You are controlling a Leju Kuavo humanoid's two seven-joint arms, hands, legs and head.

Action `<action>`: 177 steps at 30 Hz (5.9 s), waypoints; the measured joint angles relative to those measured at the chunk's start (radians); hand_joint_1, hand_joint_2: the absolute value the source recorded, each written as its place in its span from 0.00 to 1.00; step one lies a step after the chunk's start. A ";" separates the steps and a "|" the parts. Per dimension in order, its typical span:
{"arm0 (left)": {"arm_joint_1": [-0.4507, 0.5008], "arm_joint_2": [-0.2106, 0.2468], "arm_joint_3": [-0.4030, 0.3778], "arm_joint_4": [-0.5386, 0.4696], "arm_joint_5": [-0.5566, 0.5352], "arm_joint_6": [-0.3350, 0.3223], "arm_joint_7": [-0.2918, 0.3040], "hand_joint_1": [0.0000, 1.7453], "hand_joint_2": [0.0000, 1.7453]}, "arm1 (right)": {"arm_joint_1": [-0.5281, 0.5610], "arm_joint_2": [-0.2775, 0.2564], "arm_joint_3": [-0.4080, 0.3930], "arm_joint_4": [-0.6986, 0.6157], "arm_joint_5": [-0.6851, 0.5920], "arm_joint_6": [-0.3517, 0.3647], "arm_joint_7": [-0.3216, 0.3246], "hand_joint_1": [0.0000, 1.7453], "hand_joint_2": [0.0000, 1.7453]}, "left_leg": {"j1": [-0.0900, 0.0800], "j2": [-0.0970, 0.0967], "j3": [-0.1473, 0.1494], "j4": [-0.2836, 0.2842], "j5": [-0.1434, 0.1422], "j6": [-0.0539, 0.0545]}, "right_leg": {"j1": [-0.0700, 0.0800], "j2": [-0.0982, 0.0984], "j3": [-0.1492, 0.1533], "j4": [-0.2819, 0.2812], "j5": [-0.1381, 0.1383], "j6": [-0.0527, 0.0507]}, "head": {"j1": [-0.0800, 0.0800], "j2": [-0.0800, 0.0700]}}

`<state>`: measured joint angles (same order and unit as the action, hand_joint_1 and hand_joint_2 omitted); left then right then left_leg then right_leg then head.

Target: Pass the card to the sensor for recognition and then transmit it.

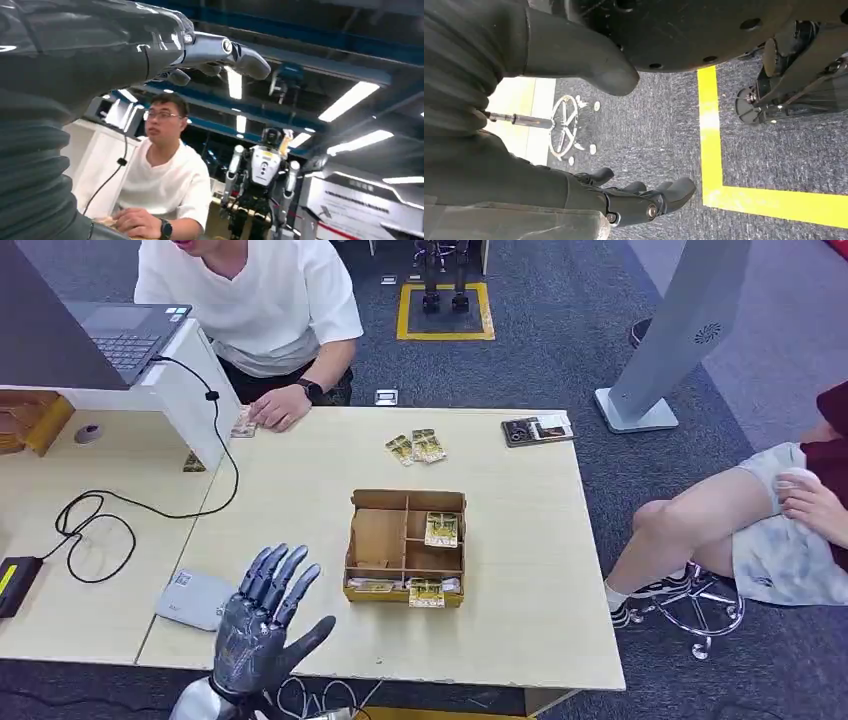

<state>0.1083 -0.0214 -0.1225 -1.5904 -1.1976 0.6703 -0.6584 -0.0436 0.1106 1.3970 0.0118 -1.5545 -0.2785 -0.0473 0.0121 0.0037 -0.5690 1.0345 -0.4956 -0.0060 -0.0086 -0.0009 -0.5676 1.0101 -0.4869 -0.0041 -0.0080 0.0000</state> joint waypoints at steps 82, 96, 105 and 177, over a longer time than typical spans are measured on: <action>-0.186 0.336 -0.517 0.153 -0.190 -0.216 0.824 0.00 1.00 | 0.005 -0.005 -0.011 -0.005 0.000 0.018 0.011 0.00 1.00 | 0.000 0.000 0.000 0.000 0.000 0.000 | 0.000 0.000 0.000 0.000 0.000 0.000 | 0.000 0.000; -0.287 0.288 -0.555 0.152 -0.086 -0.266 0.804 0.00 1.00 | 0.005 -0.005 -0.011 -0.001 0.001 0.024 0.016 0.00 1.00 | 0.000 0.000 0.000 0.000 0.000 0.000 | 0.000 0.000 0.000 0.000 0.000 0.000 | 0.000 0.000; -0.362 0.233 -0.558 0.225 -0.045 -0.299 0.804 0.00 1.00 | 0.003 -0.006 -0.006 -0.001 0.002 0.024 0.019 0.00 1.00 | 0.000 0.000 0.000 0.000 0.000 0.000 | 0.000 0.000 0.000 0.000 0.000 0.000 | 0.000 0.000; -0.325 0.280 -0.625 0.273 0.031 -0.237 0.719 1.00 1.00 | 0.002 -0.011 0.001 -0.008 0.000 0.024 0.026 0.00 1.00 | 0.000 0.000 0.000 0.000 0.000 0.000 | 0.000 0.000 0.001 0.000 0.000 0.000 | 0.000 0.000</action>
<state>-0.2165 0.2590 -0.7477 -1.3172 -1.1662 0.4336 0.0607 -0.0411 0.0996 1.3977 0.0038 -1.5545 -0.2548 -0.0214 0.0121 0.0038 -0.5688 1.0343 -0.4955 -0.0062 -0.0086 -0.0009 -0.5669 1.0104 -0.4868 -0.0042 -0.0080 0.0000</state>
